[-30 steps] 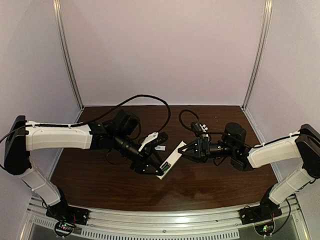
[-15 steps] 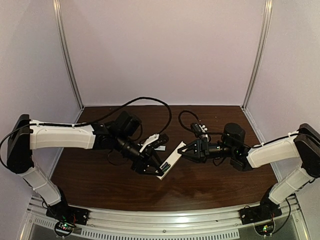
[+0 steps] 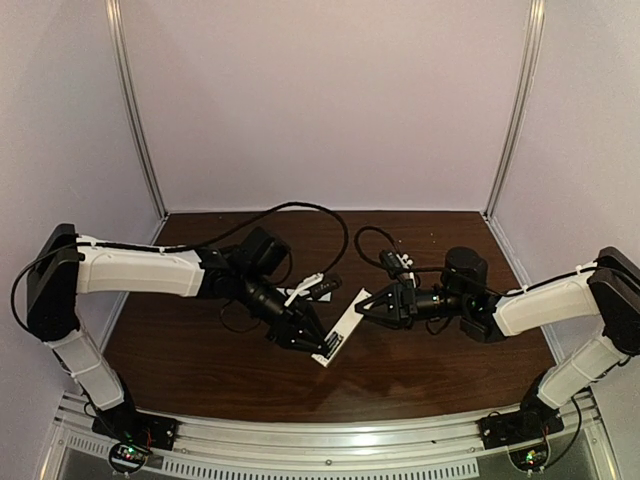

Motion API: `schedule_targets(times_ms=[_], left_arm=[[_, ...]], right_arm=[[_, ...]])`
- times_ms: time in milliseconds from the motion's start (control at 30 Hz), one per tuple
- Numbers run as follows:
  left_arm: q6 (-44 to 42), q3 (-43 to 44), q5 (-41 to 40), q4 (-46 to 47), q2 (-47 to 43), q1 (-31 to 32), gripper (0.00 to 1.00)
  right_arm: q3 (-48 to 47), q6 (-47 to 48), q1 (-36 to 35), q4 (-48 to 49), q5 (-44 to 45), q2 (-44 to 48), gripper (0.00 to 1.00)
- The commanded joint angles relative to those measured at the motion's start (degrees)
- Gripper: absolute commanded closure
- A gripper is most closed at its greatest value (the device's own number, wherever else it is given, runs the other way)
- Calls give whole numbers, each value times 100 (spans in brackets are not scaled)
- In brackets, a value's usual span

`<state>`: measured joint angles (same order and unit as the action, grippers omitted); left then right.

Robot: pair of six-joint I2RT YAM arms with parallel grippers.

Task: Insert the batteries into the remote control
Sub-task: Press the battery in the battery compartment.

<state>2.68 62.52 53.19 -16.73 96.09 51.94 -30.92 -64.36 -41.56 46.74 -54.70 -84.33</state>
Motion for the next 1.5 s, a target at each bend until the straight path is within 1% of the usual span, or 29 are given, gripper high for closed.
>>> schedule_targets(times_ms=[0, 33, 100, 133, 233, 300, 433, 500, 567, 700, 833, 867, 900, 933, 967, 1000, 1100, 1167, 1200, 1267, 1333, 1400, 1467], left_arm=[[35, 156, -215, 242, 149, 24, 64], [39, 156, -256, 241, 140, 26, 63], [79, 155, -357, 261, 101, 26, 52], [135, 159, -414, 315, 76, 26, 49], [325, 190, -365, 505, 63, 24, 46], [501, 154, -231, 734, 62, 34, 46], [773, 122, -298, 954, 80, 30, 49], [891, 84, -330, 1040, 107, 25, 53], [990, 19, -336, 1111, 132, 14, 57], [1172, -86, -343, 1169, 236, -137, 69], [1137, -98, -398, 1087, 271, -184, 70], [1114, -105, -381, 1098, 265, -185, 68], [1088, -96, -353, 1101, 251, -185, 62], [1066, -87, -338, 1116, 215, -185, 54], [1016, -71, -346, 1126, 157, -185, 41], [949, -70, -397, 1134, 68, -186, 33], [777, -90, -800, 1168, -332, -269, 16], [705, -57, -1054, 1092, -477, -479, 6], [662, -22, -1092, 999, -512, -613, 3], [506, 90, -1278, 803, -523, -837, 3], [96, 234, -1752, 528, -530, -920, 3], [-293, 365, -2398, 320, -490, -932, 3], [-869, 526, -2785, 94, -362, -932, 3]], right_arm=[[-303, -90, -133, 469, -62, 139, 100], [-304, -60, -133, 412, -40, 142, 100], [-313, 13, -133, 253, 4, 152, 100], [-328, 64, -133, 154, 35, 165, 100], [-391, 340, -133, -257, 117, 250, 100], [-430, 474, -133, -454, 154, 292, 100], [-433, 481, -133, -451, 128, 308, 100], [-433, 491, -134, -447, 118, 321, 100], [-433, 494, -135, -432, 102, 324, 100], [-433, 528, -137, -433, 76, 393, 100], [-415, 497, -133, -355, 58, 461, 100], [-416, 490, -134, -344, 48, 467, 100], [-420, 488, -134, -350, 47, 470, 100], [-411, 507, -136, -381, 53, 466, 100], [-414, 527, -122, -438, 86, 478, 100], [-411, 568, -98, -513, 120, 486, 100], [-360, 641, 49, -694, 201, 517, 100], [-324, 684, 191, -810, 231, 582, 100], [-316, 755, 271, -954, 258, 630, 100], [-320, 921, 425, -1259, 303, 733, 100], [-314, 1104, 602, -1624, 394, 861, 100], [-243, 1185, 840, -1845, 446, 983, 100], [-174, 1211, 1093, -2000, 437, 1093, 100]])
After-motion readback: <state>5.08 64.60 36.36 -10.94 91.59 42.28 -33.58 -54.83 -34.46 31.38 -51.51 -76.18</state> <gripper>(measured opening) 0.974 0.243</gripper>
